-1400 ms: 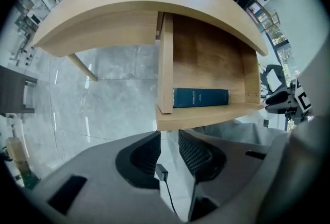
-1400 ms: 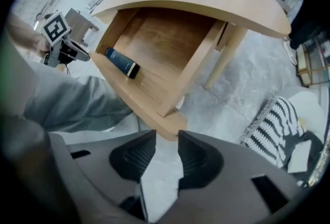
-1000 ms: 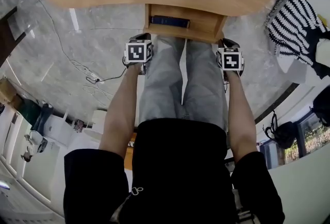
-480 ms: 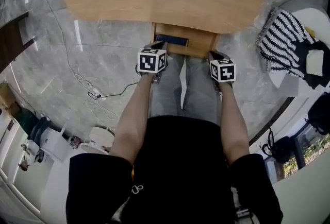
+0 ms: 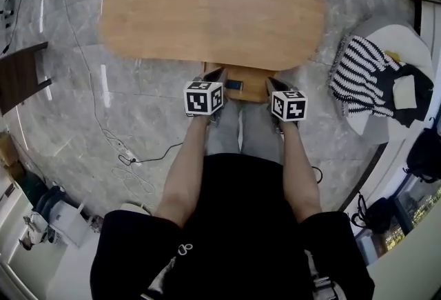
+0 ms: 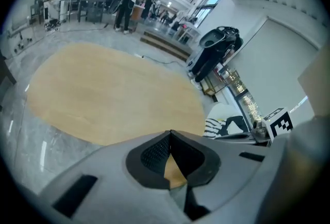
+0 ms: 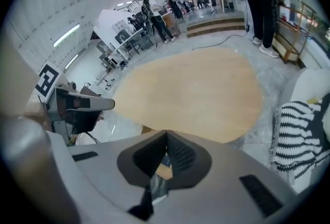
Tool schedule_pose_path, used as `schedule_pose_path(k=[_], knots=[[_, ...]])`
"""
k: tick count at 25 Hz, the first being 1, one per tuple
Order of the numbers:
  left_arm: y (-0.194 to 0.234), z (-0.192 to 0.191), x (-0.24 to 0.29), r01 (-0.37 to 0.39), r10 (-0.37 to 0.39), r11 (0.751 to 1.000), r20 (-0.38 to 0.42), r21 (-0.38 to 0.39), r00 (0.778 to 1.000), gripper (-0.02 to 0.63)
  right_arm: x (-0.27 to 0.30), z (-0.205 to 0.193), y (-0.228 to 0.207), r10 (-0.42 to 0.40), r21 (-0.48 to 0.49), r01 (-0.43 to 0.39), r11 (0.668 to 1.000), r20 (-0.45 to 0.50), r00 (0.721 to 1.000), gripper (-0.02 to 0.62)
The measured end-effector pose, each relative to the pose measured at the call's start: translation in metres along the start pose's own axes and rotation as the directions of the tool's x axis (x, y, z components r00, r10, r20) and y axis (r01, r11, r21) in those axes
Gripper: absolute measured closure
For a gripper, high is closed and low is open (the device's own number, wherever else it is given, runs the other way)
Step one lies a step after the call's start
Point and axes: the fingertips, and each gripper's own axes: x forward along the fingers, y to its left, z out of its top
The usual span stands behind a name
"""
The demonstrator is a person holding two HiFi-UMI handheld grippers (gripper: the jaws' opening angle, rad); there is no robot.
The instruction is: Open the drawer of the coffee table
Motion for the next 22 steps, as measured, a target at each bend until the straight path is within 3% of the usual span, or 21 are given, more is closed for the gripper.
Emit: schedule_pose_path(k=[6,12,17,22], knots=[[-0.036,0.051,-0.036,0.032,-0.027,0.999,0.156,-0.029,0.987,0.597,-0.041,0.059,0.014,0.006,0.004,-0.007,1.000,0.145,0.989,0.584],[-0.063,0.116,-0.072,0.040,-0.039,0.999,0.313,0.004,0.949,0.597,-0.080,0.111,0.024,0.014,0.040,-0.025,0.999,0.262,0.965,0.584],[-0.089,0.171,-0.114,0.006,-0.051,0.995,0.441,0.101,0.896,0.597,-0.118,0.163,0.047,0.030,-0.022,-0.023,0.999,0.384,0.923,0.584],[-0.122,0.224,-0.158,0.001,-0.093,0.986,0.552,0.166,0.829,0.597,-0.165,0.222,0.069,0.061,-0.079,-0.024,0.997,0.516,0.855,0.584]])
